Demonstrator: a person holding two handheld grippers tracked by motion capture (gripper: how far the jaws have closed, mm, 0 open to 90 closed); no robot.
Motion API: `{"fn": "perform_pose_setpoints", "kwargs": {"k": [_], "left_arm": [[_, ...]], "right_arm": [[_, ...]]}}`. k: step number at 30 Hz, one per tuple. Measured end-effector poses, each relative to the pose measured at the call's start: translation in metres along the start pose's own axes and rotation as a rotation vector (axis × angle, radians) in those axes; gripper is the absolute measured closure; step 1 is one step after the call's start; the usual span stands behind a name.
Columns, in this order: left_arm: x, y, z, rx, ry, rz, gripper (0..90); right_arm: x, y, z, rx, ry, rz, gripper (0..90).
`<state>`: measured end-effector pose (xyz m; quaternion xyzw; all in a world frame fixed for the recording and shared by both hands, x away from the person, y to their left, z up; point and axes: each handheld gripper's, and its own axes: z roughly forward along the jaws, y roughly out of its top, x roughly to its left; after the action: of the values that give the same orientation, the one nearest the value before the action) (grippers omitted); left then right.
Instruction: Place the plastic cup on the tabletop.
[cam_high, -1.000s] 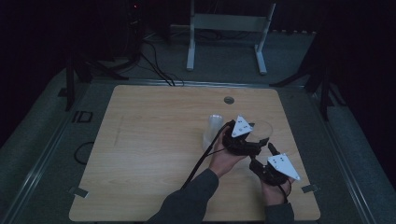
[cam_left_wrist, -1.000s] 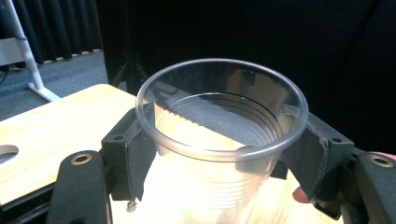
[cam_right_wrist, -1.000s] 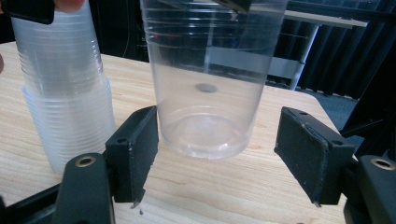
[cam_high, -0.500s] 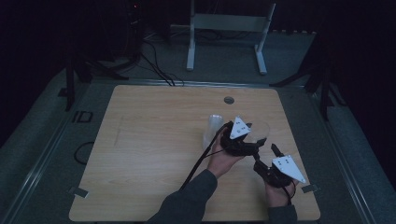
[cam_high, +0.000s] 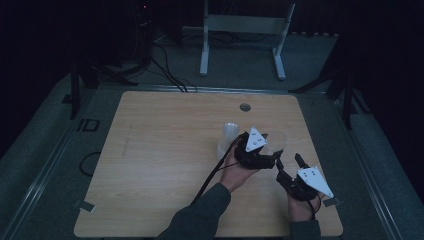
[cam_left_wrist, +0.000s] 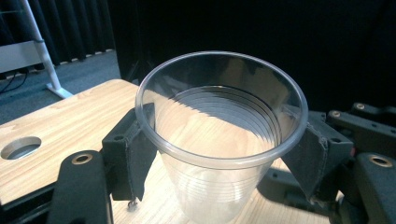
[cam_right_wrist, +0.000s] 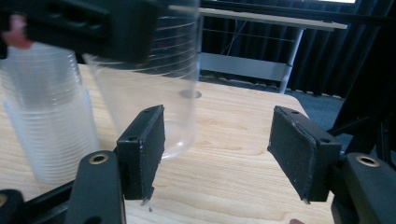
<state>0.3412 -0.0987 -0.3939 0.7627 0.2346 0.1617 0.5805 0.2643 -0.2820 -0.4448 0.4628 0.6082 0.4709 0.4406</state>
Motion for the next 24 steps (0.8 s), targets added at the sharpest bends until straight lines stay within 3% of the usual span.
{"fn": "perform_pose_setpoints", "kwargs": {"k": [24], "left_arm": [[-0.007, -0.007, -0.006, 0.007, -0.006, 0.023, 29.9]], "right_arm": [[-0.011, 0.0, 0.006, 0.038, -0.067, 0.04, 38.7]]}}
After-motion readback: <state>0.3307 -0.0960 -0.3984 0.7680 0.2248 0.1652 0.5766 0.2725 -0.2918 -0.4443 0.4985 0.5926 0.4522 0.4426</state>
